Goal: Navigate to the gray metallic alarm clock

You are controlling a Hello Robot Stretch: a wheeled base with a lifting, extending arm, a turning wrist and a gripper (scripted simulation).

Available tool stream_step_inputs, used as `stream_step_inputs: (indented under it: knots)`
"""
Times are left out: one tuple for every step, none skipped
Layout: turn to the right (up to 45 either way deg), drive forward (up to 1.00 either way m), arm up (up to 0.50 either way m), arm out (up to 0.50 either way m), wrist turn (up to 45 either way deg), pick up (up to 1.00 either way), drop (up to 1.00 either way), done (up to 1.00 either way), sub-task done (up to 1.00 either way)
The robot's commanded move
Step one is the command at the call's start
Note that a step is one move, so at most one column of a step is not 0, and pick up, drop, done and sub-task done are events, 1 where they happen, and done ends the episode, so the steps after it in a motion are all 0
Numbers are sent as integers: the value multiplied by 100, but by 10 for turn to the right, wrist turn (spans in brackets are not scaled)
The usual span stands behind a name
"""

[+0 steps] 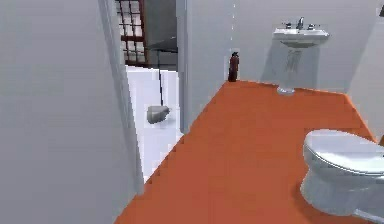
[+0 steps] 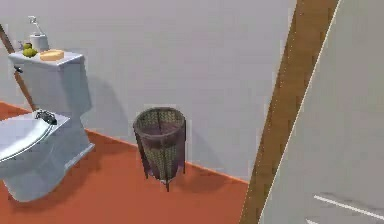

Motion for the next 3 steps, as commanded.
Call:
stream_step_inputs:
  knots:
    - [0,100,0,0,0,0,0,0,0]
    - [-60,0,0,0,0,0,0,0,0]
    - [0,30,0,0,0,0,0,0,0]
